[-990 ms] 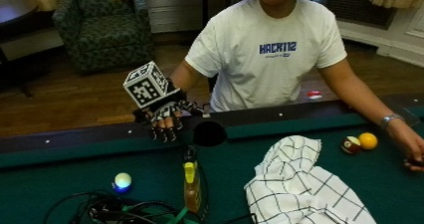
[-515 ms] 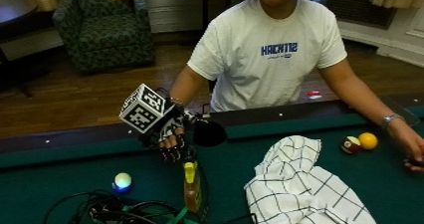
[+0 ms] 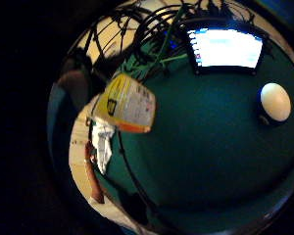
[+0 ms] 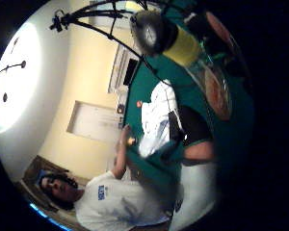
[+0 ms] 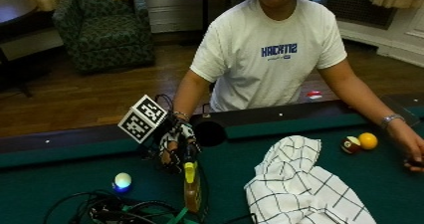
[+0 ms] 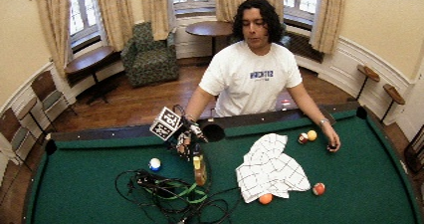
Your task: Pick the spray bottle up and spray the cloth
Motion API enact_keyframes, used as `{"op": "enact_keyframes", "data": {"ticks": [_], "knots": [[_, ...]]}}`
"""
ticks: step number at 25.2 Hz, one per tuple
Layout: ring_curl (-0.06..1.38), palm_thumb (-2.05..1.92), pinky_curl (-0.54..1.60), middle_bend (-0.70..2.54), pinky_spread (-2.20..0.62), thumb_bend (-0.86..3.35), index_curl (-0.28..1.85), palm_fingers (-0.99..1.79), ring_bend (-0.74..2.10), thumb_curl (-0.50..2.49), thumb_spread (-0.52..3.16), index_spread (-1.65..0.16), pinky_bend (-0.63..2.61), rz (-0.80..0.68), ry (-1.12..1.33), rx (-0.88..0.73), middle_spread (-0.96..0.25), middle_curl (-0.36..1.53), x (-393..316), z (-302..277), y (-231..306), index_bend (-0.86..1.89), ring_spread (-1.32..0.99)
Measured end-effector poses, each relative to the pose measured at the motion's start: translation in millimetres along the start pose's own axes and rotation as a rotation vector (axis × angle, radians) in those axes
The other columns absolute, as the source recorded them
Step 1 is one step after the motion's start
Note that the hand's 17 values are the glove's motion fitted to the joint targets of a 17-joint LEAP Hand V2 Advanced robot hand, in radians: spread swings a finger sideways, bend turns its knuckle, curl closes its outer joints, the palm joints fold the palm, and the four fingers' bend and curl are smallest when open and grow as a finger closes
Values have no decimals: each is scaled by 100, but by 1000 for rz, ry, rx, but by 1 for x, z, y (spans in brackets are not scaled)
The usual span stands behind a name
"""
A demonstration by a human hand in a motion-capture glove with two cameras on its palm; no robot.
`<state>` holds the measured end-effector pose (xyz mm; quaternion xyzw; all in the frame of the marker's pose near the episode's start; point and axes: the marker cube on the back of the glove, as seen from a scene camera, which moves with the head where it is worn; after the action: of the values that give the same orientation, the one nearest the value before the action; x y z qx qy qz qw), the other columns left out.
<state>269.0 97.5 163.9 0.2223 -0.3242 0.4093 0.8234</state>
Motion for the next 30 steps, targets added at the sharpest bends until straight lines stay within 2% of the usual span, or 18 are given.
{"op": "enact_keyframes", "data": {"ticks": [2, 8, 10, 20, 24, 30], "knots": [[34, 78, 35, 24, 5, 10, 16, 88, 62, 37, 111, -39, 53, 1, 5, 57, -16, 35, -2, 2, -6, 4, -16], [37, 88, 38, 27, -12, 10, 18, 107, 60, 41, 105, -35, 60, 10, -4, 143, -19, 38, -8, 7, -14, 9, -19], [40, 95, 39, 35, -21, 11, 21, 128, 62, 45, 95, -33, 59, 16, -18, 165, -20, 42, -7, 6, -14, 18, -20], [52, 111, 51, 56, -16, 14, 37, 135, 80, 58, 57, -31, 72, 54, -199, 205, -25, 56, -3, 0, -6, 54, -23], [56, 111, 56, 67, -15, 13, 43, 129, 88, 61, 43, -30, 78, 66, -182, 181, -26, 62, -3, 1, -3, 63, -24], [58, 96, 56, 54, -21, 0, 37, 75, 85, 60, 58, -32, 79, 87, -119, 102, -24, 60, -4, 13, -10, 15, -22]]}}
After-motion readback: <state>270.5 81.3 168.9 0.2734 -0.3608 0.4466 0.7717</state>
